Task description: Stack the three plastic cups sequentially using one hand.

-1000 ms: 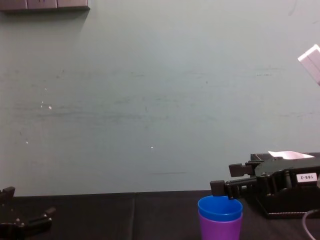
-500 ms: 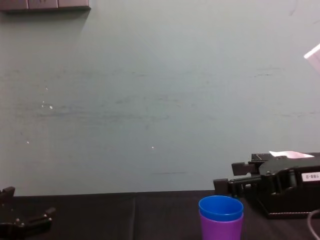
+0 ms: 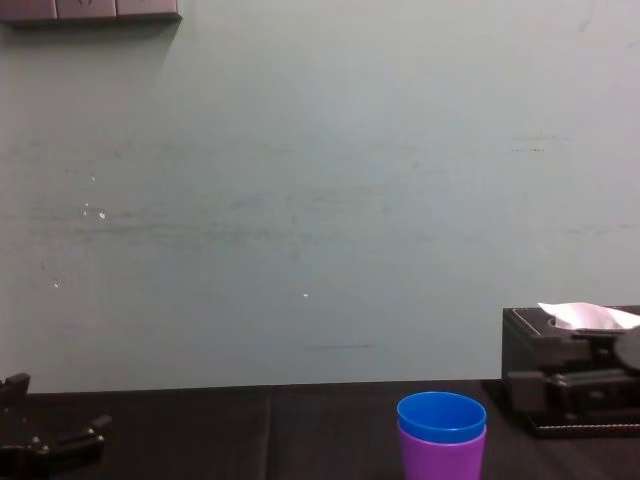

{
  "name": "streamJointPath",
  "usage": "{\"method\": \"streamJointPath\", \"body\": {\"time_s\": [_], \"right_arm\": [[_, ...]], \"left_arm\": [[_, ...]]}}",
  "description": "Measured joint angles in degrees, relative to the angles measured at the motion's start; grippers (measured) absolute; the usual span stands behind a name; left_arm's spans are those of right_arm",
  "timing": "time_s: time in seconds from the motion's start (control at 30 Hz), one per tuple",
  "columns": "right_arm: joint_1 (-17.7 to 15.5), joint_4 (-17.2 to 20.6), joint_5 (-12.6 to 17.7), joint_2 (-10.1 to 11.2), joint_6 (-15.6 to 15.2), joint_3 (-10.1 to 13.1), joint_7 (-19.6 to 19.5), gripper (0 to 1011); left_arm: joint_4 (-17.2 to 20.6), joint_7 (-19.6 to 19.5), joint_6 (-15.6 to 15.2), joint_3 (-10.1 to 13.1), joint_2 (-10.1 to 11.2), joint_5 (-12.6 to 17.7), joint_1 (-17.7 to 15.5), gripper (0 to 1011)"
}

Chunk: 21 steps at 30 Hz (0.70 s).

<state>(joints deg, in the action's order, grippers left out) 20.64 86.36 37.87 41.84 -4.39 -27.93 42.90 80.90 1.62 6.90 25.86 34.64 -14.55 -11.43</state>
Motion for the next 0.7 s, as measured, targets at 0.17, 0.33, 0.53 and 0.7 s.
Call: {"method": "streamJointPath", "body": {"time_s": [0.17, 0.33, 0.53, 0.7], "right_arm": [[-3.8, 3.4, 0.9, 3.2, 2.0, 1.2, 0.8, 1004], [-7.3, 6.1, 1.8, 6.1, 3.1, 2.0, 1.9, 1004], [-9.8, 7.1, 2.0, 7.8, 3.5, 1.8, 2.8, 1004], [-10.5, 6.8, 1.0, 7.9, 3.4, 0.7, 3.2, 1004]], "left_arm": [[0.0, 0.0, 0.0, 0.0, 0.0, 0.0, 0.0, 1011], [0.0, 0.0, 0.0, 0.0, 0.0, 0.0, 0.0, 1011], [0.0, 0.0, 0.0, 0.0, 0.0, 0.0, 0.0, 1012], [0.0, 0.0, 0.0, 0.0, 0.0, 0.0, 0.0, 1011]]}}
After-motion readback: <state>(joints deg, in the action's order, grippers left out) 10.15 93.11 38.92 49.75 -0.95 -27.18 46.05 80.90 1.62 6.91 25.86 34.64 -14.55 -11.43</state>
